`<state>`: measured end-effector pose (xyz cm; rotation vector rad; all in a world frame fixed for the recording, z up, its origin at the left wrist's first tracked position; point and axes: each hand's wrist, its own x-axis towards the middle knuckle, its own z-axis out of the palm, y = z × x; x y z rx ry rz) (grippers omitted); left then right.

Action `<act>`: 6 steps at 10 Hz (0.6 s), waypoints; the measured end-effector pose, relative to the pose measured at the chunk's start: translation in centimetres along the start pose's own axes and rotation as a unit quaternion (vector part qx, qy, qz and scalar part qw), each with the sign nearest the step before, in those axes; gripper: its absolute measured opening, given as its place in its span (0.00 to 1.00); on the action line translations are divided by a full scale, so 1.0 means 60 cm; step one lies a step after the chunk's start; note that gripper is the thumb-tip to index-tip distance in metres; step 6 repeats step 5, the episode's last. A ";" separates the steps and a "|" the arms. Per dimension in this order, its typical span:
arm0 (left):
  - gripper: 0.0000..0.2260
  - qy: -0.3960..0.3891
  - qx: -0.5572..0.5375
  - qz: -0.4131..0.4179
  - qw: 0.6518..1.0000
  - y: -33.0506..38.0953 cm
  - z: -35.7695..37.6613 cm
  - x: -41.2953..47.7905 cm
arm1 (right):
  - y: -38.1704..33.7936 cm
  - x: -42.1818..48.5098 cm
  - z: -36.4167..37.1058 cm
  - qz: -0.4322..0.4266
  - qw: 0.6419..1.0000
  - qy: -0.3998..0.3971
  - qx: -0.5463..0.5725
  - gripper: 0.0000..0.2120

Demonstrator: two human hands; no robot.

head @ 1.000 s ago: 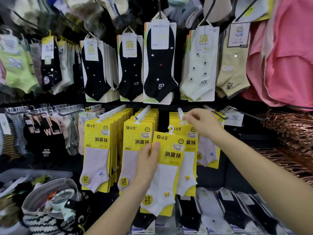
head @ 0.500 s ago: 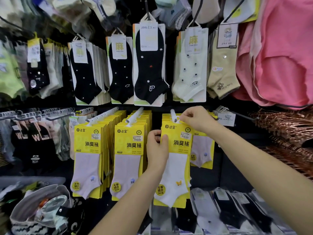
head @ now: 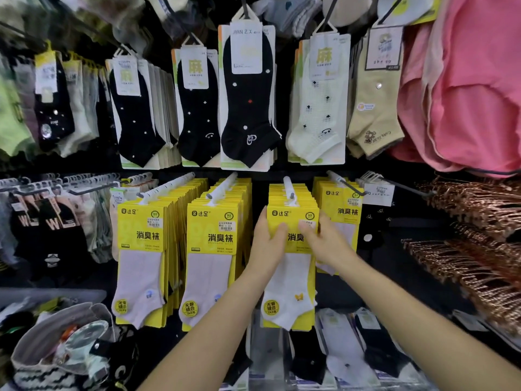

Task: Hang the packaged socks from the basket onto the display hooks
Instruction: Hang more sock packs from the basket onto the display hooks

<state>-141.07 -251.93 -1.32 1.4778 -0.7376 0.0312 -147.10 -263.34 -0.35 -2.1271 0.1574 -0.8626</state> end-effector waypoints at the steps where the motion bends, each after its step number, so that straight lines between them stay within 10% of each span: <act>1: 0.19 -0.011 -0.034 -0.002 0.999 0.000 0.005 0.004 | 0.013 -0.007 0.014 -0.010 0.999 -0.008 0.040 0.15; 6: 0.21 -0.059 0.025 -0.051 0.997 -0.075 -0.016 -0.078 | 0.077 -0.089 0.039 0.020 0.999 -0.025 0.035 0.19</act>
